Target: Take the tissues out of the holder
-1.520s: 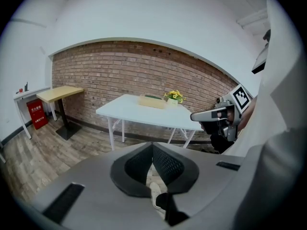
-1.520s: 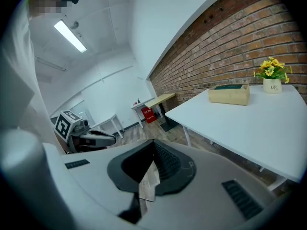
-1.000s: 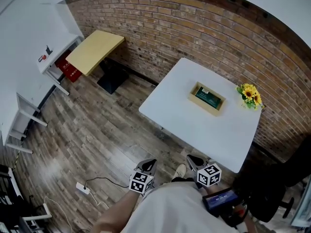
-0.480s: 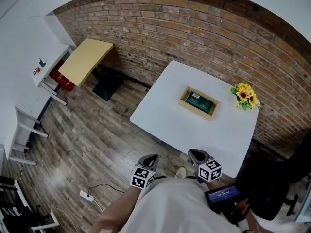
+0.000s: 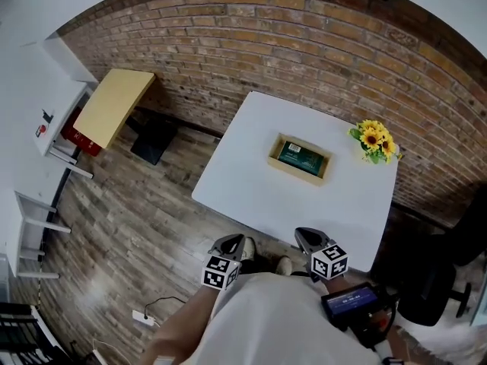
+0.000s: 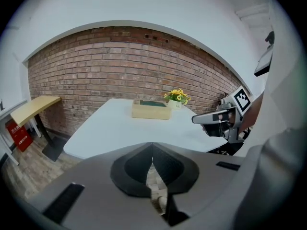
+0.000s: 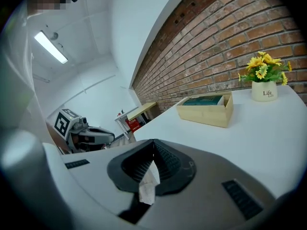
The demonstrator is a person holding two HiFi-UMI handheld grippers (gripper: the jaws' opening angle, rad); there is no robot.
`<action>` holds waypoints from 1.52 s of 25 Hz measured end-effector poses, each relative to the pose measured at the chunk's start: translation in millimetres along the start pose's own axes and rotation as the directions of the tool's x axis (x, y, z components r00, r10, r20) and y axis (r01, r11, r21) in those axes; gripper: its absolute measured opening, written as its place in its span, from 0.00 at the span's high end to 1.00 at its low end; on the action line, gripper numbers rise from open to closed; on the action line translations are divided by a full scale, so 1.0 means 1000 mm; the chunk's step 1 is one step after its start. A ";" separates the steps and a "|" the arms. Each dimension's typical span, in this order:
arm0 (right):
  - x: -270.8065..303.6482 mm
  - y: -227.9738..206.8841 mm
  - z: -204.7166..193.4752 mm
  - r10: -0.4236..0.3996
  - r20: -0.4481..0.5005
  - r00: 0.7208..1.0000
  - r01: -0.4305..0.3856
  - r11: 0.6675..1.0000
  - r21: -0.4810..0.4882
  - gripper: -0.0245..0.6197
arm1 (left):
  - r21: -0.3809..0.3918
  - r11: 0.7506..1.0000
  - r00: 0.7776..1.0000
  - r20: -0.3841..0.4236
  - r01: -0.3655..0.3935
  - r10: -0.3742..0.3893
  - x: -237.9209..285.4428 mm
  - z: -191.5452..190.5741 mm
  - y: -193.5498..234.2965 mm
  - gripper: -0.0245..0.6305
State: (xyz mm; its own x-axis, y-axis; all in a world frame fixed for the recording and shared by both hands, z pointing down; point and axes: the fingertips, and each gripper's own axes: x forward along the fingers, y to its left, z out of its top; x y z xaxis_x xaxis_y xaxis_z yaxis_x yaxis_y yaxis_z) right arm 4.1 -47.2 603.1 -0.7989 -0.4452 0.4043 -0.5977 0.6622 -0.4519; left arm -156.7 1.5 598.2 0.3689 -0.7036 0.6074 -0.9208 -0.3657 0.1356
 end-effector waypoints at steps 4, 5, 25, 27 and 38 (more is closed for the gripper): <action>0.007 -0.011 0.011 -0.072 0.024 0.997 0.072 0.997 0.021 0.95 | 0.038 0.997 0.997 -0.006 0.073 -0.073 0.019 0.014 0.013 0.95; 0.009 -0.013 0.014 -0.094 0.033 0.995 0.093 0.995 0.028 0.95 | 0.051 0.994 0.995 -0.009 0.095 -0.095 0.024 0.018 0.017 0.95; 0.035 -0.008 0.033 -0.438 0.134 0.889 0.411 0.892 0.190 0.95 | 0.301 0.846 0.898 -0.121 0.440 -0.424 0.076 0.070 0.069 0.95; 0.029 -0.010 0.031 -0.463 0.133 0.877 0.433 0.878 0.203 0.95 | 0.324 0.821 0.882 -0.135 0.471 -0.452 0.079 0.072 0.061 0.95; 0.017 -0.044 0.047 -0.484 0.173 0.858 0.447 0.869 0.212 0.95 | 0.356 0.791 0.866 -0.144 0.497 -0.480 0.102 0.095 0.034 0.95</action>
State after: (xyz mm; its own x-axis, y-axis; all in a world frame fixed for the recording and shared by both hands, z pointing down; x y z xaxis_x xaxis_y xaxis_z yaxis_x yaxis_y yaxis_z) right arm 14.1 -112.6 592.1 -0.4079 -0.8063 0.4283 -0.8907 0.2483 -0.3808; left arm -138.8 -140.6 590.7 0.7427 -0.3461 0.5732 -0.5000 -0.8561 0.1308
